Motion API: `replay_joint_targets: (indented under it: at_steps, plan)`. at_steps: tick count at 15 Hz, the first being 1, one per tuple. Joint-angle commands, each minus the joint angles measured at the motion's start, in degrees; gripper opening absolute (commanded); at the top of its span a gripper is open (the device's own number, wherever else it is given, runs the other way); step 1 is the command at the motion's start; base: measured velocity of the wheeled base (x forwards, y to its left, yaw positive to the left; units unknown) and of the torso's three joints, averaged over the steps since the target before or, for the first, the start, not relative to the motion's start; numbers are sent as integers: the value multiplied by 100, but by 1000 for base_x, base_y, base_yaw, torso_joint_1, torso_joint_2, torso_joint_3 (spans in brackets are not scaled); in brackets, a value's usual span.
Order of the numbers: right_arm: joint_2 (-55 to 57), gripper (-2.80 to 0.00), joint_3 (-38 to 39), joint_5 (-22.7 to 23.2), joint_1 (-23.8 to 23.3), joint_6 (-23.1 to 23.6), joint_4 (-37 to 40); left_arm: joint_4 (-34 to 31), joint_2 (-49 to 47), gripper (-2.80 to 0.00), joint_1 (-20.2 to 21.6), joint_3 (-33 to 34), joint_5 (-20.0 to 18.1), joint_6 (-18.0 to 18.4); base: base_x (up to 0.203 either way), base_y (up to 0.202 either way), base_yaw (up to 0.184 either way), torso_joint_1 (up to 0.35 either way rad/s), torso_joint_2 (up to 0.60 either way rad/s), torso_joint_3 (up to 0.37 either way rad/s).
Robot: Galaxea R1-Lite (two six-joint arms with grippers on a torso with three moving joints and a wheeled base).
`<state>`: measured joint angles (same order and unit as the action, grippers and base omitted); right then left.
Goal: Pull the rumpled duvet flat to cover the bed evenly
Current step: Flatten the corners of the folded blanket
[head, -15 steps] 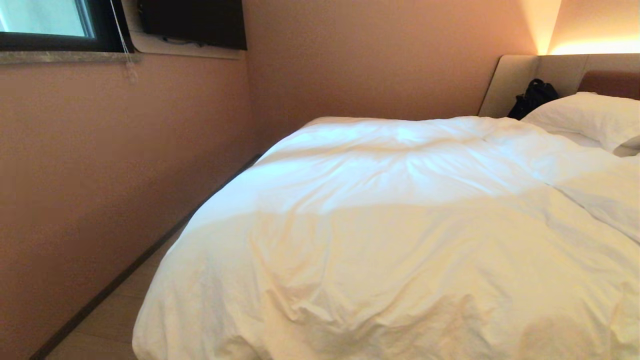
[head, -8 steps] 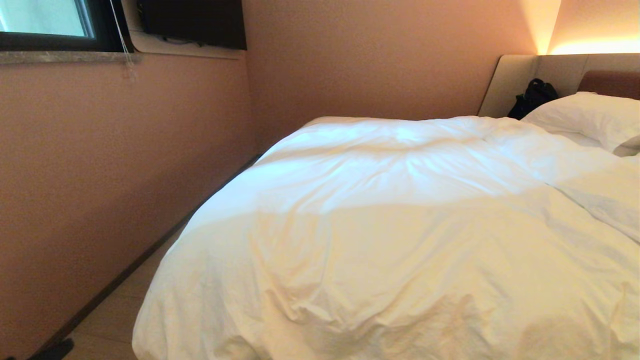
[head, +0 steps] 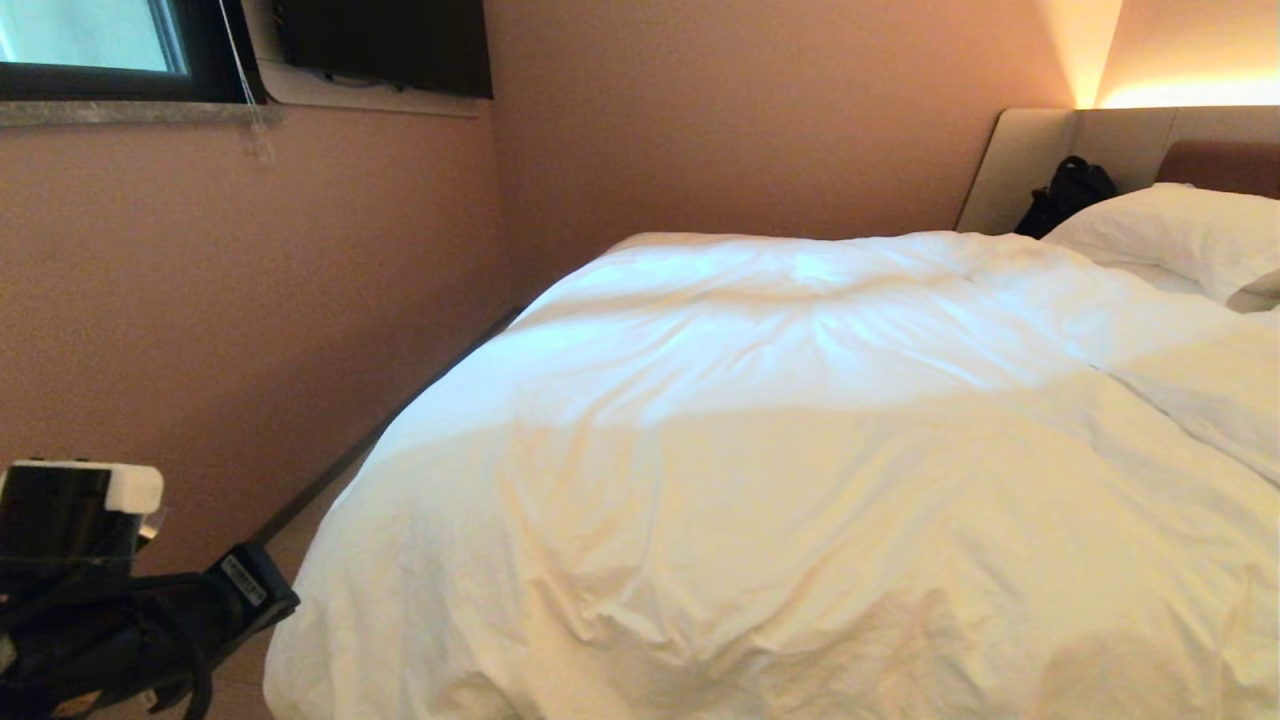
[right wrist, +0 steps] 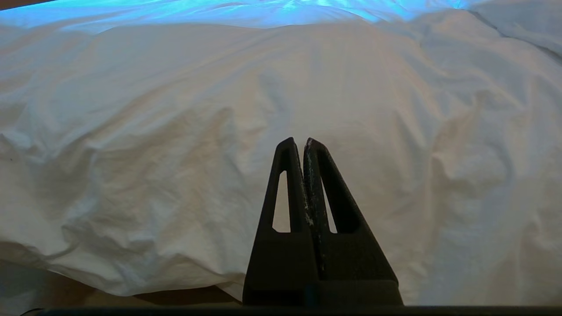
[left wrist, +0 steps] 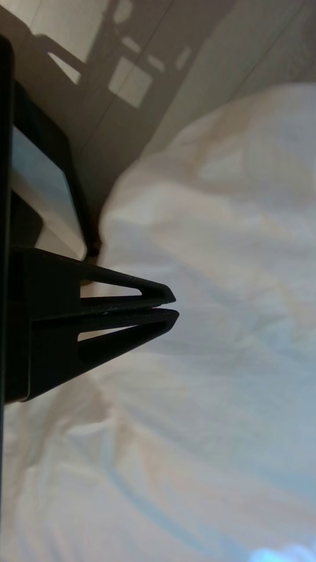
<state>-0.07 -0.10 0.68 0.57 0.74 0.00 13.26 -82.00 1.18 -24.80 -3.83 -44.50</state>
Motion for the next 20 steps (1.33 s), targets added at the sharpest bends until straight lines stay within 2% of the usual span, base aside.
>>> replay_joint_targets:
  at_steps: [1,3,5,7,9,12,14,15,17,20]
  plan:
    - [7,-280,1,3,4,5,0,300,-889,-280,3,-45,-18,177,0,0,0,0,0,0]
    - [7,-280,1,3,2,5,0,543,-1392,-280,6,-21,-20,828,0,0,0,0,0,0]
    - [7,-280,1,3,2,5,0,926,-1585,-280,68,143,-25,1721,0,0,0,0,0,0]
    - [7,-280,1,3,2,5,0,1044,-1689,-280,203,274,-15,2079,0,0,0,0,0,0]
    - [7,-280,1,3,4,5,0,1230,-1957,-280,605,289,-23,2580,0,0,0,0,0,0]
    - [7,-280,1,3,4,5,0,2237,-2533,-280,1165,493,-124,3821,0,0,0,0,0,0]
    - [7,-280,1,3,4,5,0,3036,-2938,-280,1389,663,-325,4440,0,0,0,0,0,0]
    - [7,-280,1,3,4,5,0,3357,-3109,-280,1452,745,-399,4690,0,0,0,0,0,0]
    - [7,-280,1,3,4,5,0,3898,-3544,-280,1468,877,-535,4915,0,0,0,0,0,0]
    - [7,-280,1,3,4,5,0,5295,-4282,-280,1472,1160,-765,5048,0,0,0,0,0,0]
